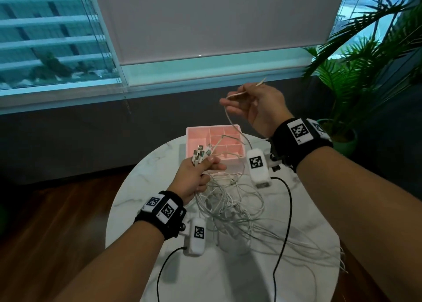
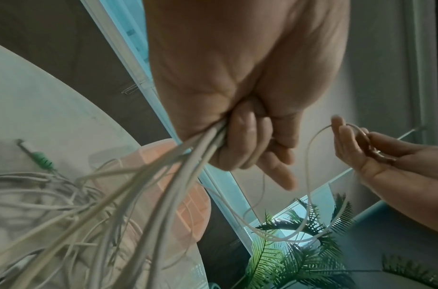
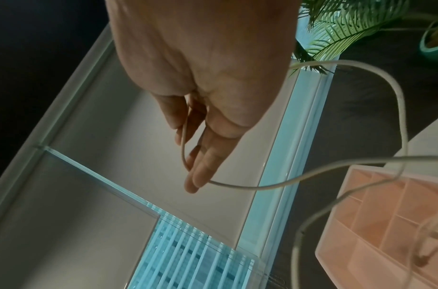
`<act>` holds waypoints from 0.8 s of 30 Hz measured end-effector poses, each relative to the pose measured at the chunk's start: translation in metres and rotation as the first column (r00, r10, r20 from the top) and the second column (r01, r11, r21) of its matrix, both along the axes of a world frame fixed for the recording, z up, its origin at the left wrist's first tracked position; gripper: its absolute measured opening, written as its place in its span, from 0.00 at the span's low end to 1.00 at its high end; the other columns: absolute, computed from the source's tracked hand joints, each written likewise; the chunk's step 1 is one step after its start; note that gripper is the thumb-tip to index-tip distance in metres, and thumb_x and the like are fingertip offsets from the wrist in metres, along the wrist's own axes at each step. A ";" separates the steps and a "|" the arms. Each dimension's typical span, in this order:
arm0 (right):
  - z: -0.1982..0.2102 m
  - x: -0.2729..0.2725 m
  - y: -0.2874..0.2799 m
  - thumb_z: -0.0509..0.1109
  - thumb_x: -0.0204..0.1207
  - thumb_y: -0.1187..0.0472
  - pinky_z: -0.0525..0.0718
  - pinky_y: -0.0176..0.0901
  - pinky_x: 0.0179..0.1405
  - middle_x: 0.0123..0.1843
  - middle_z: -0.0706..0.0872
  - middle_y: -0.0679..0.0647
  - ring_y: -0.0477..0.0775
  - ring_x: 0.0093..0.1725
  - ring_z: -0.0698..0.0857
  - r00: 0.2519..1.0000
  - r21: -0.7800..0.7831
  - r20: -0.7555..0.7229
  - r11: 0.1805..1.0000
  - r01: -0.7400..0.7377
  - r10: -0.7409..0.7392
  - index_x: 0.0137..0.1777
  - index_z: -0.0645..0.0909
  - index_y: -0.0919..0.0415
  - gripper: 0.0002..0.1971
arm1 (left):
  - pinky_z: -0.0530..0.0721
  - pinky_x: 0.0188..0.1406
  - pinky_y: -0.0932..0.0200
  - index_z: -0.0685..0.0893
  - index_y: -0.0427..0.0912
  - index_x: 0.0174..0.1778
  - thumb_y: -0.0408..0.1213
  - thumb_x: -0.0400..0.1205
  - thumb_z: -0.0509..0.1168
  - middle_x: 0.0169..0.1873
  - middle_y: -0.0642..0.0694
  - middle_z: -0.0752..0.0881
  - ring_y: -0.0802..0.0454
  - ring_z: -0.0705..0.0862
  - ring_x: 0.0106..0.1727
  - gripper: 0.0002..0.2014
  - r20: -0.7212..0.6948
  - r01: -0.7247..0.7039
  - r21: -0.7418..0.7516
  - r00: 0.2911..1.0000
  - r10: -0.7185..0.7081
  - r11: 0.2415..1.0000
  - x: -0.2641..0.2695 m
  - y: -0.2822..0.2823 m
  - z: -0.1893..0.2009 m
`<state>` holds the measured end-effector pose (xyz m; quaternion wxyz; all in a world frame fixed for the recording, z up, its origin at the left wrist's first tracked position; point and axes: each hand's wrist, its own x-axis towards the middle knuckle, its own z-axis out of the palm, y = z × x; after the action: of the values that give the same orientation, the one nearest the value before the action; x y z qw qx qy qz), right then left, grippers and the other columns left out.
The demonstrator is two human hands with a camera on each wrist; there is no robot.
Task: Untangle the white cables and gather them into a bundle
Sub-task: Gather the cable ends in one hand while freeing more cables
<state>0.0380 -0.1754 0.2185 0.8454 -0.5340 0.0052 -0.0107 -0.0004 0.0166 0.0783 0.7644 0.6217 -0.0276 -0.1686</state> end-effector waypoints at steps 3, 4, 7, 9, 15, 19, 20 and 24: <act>-0.011 -0.007 0.005 0.55 0.90 0.62 0.87 0.57 0.55 0.48 0.87 0.68 0.71 0.55 0.90 1.000 0.006 -0.018 1.000 -0.025 0.025 0.47 0.76 0.66 0.13 | 0.58 0.15 0.66 0.85 0.35 0.53 0.42 0.90 0.63 0.57 0.38 0.92 0.59 0.59 0.19 0.12 0.027 -0.094 -0.019 0.995 0.094 0.995 0.005 -0.006 0.003; -0.016 -0.009 0.008 0.55 0.90 0.62 0.86 0.57 0.56 0.49 0.87 0.68 0.72 0.56 0.90 0.999 0.013 -0.027 0.999 -0.033 0.034 0.47 0.76 0.66 0.13 | 0.58 0.15 0.66 0.85 0.37 0.51 0.42 0.90 0.64 0.57 0.40 0.92 0.58 0.58 0.19 0.11 0.033 -0.117 -0.028 0.993 0.118 0.993 0.006 -0.008 0.005; -0.028 -0.013 0.017 0.55 0.90 0.61 0.87 0.57 0.55 0.51 0.88 0.71 0.74 0.58 0.89 0.995 0.043 -0.061 0.996 -0.077 0.080 0.49 0.76 0.67 0.13 | 0.57 0.15 0.67 0.85 0.38 0.50 0.40 0.89 0.65 0.57 0.41 0.92 0.57 0.57 0.20 0.09 0.034 -0.194 -0.045 0.980 0.196 0.980 0.008 -0.015 0.008; -0.034 -0.016 0.024 0.55 0.90 0.60 0.89 0.54 0.53 0.53 0.88 0.73 0.74 0.58 0.89 0.987 0.065 -0.091 0.989 -0.131 0.136 0.51 0.76 0.68 0.13 | 0.57 0.14 0.67 0.85 0.40 0.51 0.37 0.88 0.66 0.52 0.39 0.87 0.58 0.58 0.19 0.05 0.000 -0.233 -0.079 0.972 0.234 0.969 0.009 -0.018 0.010; -0.039 -0.012 0.029 0.57 0.90 0.61 0.92 0.53 0.49 0.55 0.88 0.74 0.74 0.56 0.90 0.980 0.019 -0.091 0.984 -0.176 0.177 0.53 0.77 0.68 0.11 | 0.58 0.14 0.70 0.83 0.39 0.46 0.38 0.90 0.61 0.44 0.37 0.91 0.60 0.59 0.17 0.10 -0.113 -0.095 -0.265 0.991 0.068 0.960 0.004 -0.010 0.011; -0.047 -0.010 0.014 0.65 0.86 0.62 0.90 0.59 0.52 0.59 0.87 0.74 0.71 0.52 0.91 0.983 -0.167 -0.119 0.973 -0.162 0.143 0.61 0.79 0.72 0.12 | 0.57 0.13 0.69 0.84 0.38 0.46 0.39 0.91 0.61 0.35 0.44 0.87 0.61 0.60 0.16 0.11 -0.107 -0.150 -0.210 0.986 0.130 0.966 0.006 0.001 0.010; -0.054 -0.012 0.011 0.68 0.84 0.61 0.90 0.58 0.49 0.60 0.87 0.72 0.69 0.49 0.92 0.978 -0.268 -0.137 0.945 -0.188 0.156 0.62 0.80 0.71 0.13 | 0.58 0.12 0.69 0.82 0.37 0.48 0.39 0.90 0.62 0.35 0.44 0.88 0.61 0.60 0.16 0.10 -0.098 -0.168 -0.190 0.984 0.151 0.967 0.008 0.003 0.010; -0.098 -0.029 0.014 0.72 0.81 0.58 0.89 0.47 0.47 0.58 0.90 0.53 0.55 0.52 0.91 0.881 -0.700 -0.301 0.544 -0.464 0.365 0.62 0.86 0.55 0.11 | 0.59 0.12 0.68 0.79 0.37 0.51 0.39 0.89 0.63 0.42 0.43 0.93 0.61 0.60 0.16 0.08 -0.088 -0.218 -0.157 0.975 0.206 0.963 0.011 0.006 0.012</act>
<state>0.0092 -0.1619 0.1208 0.5216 -0.8209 -0.0755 0.2201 0.0107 0.0228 0.0904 0.8276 0.5490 0.0523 -0.1047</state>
